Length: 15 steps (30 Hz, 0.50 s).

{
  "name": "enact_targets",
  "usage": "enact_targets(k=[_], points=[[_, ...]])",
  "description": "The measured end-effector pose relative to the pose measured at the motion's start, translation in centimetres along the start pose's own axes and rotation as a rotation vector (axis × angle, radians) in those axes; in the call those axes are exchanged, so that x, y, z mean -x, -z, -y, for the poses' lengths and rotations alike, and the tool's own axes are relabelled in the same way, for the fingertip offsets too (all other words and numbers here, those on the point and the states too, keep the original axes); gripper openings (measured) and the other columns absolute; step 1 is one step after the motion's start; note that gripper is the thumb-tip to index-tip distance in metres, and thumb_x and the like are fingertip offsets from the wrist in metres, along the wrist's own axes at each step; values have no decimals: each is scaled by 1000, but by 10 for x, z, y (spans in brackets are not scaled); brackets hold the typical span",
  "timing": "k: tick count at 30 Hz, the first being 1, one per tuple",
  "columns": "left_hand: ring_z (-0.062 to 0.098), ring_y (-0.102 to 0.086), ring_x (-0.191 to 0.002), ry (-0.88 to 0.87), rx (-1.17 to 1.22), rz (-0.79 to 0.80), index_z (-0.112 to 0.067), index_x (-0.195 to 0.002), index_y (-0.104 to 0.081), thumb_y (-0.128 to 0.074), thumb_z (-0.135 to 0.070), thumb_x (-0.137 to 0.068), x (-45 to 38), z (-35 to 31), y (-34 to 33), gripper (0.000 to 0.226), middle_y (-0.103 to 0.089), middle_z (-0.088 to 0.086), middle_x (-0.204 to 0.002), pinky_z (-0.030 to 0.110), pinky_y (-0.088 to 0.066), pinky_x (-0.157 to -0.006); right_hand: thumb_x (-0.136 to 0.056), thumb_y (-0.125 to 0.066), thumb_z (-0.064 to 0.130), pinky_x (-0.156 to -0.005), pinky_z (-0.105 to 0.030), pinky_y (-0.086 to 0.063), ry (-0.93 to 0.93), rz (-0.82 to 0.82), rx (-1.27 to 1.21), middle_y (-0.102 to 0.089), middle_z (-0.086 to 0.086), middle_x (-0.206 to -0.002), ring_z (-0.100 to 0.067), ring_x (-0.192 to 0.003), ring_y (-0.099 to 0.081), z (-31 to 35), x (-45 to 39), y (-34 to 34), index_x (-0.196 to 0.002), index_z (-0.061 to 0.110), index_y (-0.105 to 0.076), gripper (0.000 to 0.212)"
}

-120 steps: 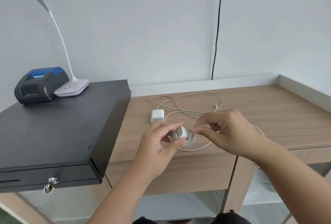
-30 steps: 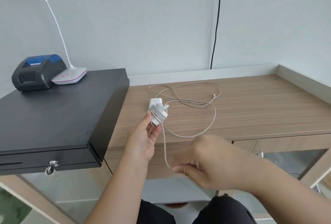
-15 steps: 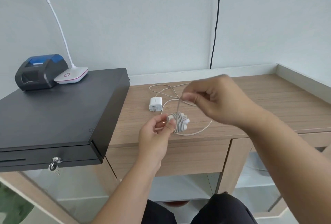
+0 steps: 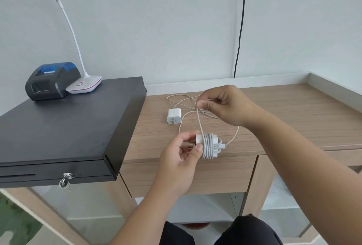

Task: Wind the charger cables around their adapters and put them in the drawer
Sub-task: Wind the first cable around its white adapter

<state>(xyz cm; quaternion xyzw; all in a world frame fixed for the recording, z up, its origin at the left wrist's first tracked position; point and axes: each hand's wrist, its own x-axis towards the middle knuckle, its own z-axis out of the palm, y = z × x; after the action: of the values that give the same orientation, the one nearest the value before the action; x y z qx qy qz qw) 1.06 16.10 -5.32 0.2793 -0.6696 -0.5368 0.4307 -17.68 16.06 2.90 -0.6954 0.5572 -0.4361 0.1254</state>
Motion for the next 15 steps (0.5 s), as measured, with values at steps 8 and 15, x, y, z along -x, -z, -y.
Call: enact_targets(k=[8,15], points=[[12,-67,-102,-109,49,2,-29,-117,-65,-63,-21,-86,-2,-1,4,32,-72,1,-110,23,-52,-87,-90,-61,36,-61,-29,-35,-111,-4,-117,-57,-24,-68,-17,-61,-42,-32,21,-25,-72,22,-70,25],[16,-65,-104,-93,-34,87,-32,-114,-69,-70,-11,-86,-3,12,5,35,-69,3,-109,24,-54,-84,-92,-61,29,-53,-19,-33,-187,-155,-30,-49,9,-47,-2,-47,-38,-35,34,-27,-68,20,-66,26]])
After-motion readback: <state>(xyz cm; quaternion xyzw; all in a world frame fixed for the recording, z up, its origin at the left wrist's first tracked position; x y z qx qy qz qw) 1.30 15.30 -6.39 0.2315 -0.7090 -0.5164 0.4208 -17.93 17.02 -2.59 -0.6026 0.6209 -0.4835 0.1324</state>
